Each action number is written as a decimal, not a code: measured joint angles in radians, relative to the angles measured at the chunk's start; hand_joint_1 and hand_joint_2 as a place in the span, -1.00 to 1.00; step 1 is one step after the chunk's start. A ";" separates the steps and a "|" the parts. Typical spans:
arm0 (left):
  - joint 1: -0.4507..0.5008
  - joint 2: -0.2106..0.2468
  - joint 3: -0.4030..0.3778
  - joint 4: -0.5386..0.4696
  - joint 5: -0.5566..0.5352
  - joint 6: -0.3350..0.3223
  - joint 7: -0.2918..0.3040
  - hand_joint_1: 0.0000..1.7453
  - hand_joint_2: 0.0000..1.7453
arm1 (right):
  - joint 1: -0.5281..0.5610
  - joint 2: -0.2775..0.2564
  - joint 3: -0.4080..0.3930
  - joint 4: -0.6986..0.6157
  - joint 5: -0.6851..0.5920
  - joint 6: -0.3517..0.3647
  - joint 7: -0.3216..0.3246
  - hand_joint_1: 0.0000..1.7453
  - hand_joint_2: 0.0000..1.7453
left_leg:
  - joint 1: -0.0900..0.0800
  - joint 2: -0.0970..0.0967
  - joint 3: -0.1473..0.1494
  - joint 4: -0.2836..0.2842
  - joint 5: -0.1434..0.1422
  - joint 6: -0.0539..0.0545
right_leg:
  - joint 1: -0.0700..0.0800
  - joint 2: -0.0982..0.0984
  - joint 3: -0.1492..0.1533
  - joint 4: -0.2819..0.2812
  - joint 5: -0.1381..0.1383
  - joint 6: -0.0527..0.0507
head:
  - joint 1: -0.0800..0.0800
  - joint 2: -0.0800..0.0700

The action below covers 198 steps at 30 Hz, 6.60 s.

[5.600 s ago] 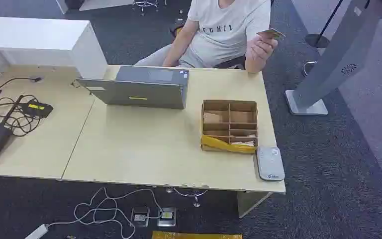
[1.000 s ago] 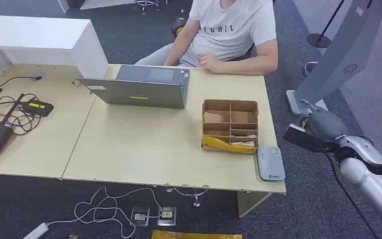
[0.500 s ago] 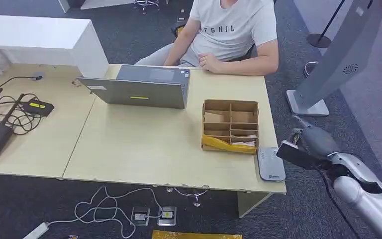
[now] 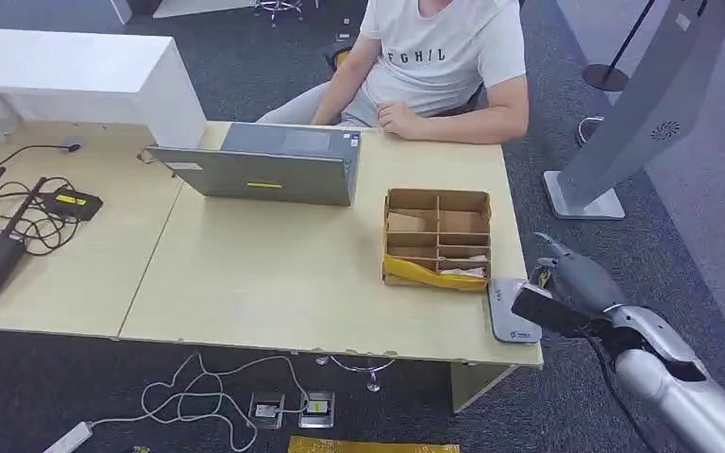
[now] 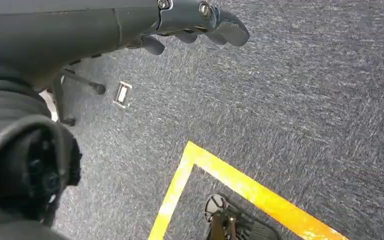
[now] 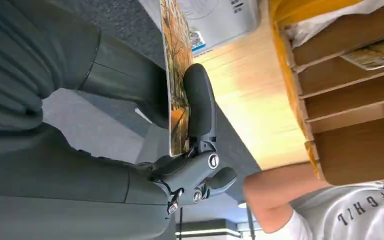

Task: Pass the card to the sensor for recognition and then transmit it.

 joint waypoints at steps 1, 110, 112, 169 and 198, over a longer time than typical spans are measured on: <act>0.000 0.000 0.000 0.000 0.000 0.000 0.000 -1.00 -1.00 | 0.000 0.004 0.000 0.002 0.000 0.000 -0.001 1.00 1.00 | 0.000 0.000 0.000 0.000 0.000 0.000 | 0.000 0.000 0.000 0.000 0.000 0.000 | 0.000 0.000; -0.004 -0.012 -0.056 0.000 -0.075 -0.048 -0.011 -1.00 -1.00 | -0.517 0.379 -0.078 0.478 0.096 -0.055 -0.164 -0.84 1.00 | 0.001 0.002 -0.003 0.000 0.003 -0.002 | 0.001 0.002 -0.003 0.000 0.005 -0.001 | 0.001 0.000; -0.004 -0.013 -0.056 0.000 -0.075 -0.048 -0.011 -1.00 -1.00 | -0.517 0.380 -0.079 0.493 0.109 -0.067 -0.164 -0.84 1.00 | 0.001 0.002 -0.003 0.000 0.003 -0.002 | 0.001 0.002 -0.003 0.000 0.005 -0.001 | 0.001 0.000; 0.003 -0.016 -0.057 0.000 -0.029 -0.007 0.019 -1.00 -1.00 | -0.184 0.024 -0.184 -0.166 0.048 0.178 0.272 -1.00 1.00 | 0.001 0.004 -0.001 0.000 0.002 -0.001 | 0.001 0.004 -0.002 -0.002 0.005 -0.001 | 0.000 0.000; 0.000 -0.020 -0.057 0.000 -0.027 0.012 0.040 -1.00 -1.00 | 0.013 0.068 -0.096 -0.231 0.047 0.077 0.281 -1.00 1.00 | 0.001 0.004 -0.002 0.000 0.002 -0.001 | 0.001 0.003 -0.002 -0.002 0.005 -0.001 | 0.000 0.000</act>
